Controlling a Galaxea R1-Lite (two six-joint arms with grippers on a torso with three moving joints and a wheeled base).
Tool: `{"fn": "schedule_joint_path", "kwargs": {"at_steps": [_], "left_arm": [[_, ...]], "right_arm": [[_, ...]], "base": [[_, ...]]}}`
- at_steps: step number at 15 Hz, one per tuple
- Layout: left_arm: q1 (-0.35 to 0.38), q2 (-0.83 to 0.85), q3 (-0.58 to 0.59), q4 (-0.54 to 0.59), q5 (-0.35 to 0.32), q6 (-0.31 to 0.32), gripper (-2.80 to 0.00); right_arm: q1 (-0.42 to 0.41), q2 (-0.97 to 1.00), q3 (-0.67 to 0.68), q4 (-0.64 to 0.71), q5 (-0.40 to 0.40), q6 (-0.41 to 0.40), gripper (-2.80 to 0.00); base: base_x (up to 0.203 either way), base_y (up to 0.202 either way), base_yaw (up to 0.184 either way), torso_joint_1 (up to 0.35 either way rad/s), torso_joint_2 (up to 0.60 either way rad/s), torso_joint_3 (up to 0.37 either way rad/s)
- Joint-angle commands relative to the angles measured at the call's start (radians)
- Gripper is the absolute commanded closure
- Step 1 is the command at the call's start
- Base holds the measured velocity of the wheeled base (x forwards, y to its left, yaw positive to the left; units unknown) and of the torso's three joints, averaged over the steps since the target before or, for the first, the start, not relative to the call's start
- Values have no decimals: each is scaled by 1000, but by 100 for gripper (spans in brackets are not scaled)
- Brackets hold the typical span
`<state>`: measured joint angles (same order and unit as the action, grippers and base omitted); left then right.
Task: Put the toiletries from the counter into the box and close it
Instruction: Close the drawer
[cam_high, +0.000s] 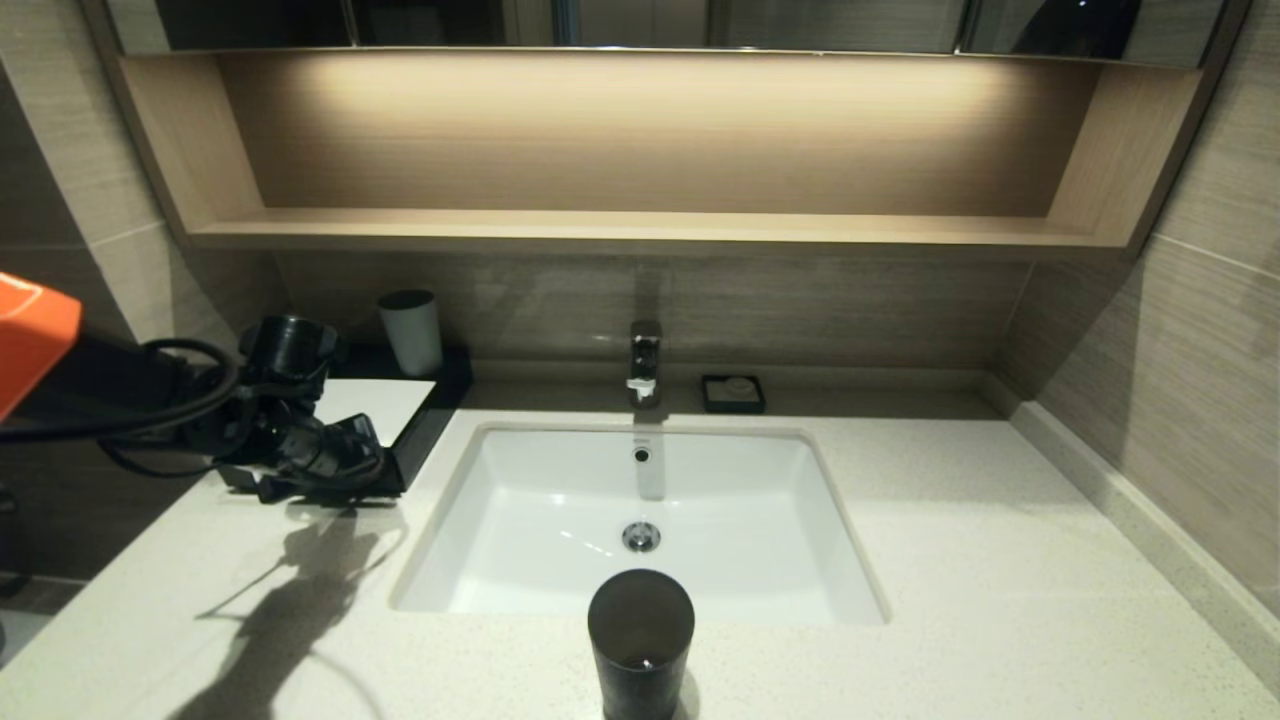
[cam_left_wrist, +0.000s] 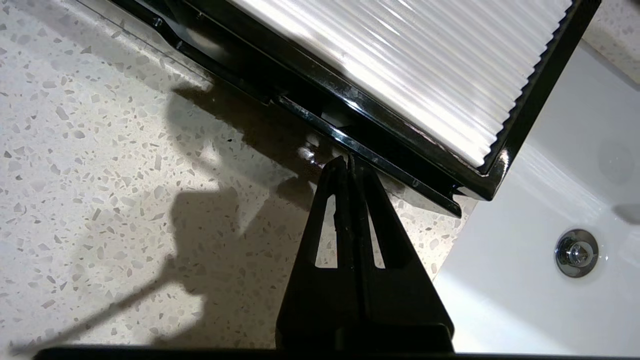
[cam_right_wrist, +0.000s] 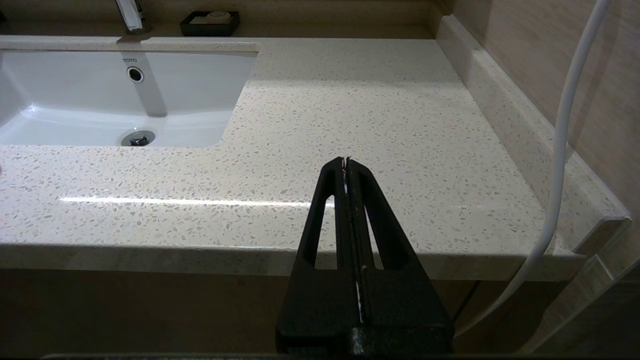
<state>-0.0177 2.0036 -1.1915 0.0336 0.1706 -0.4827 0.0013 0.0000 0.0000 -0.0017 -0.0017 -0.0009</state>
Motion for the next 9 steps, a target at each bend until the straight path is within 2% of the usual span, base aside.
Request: {"fn": "schedule_joint_path", "kwargs": {"at_steps": [1,9], "left_arm": [[-1,1,-8,0,1,-7,0],[-1,12,-25,-35,1,-34,0]], "right_arm": [[0,0,2,0,0,-1,0],[0,0,2,0,0,-1,0]], "base": [[0,0,0,0,0,0],[0,0,0,0,0,0]]}}
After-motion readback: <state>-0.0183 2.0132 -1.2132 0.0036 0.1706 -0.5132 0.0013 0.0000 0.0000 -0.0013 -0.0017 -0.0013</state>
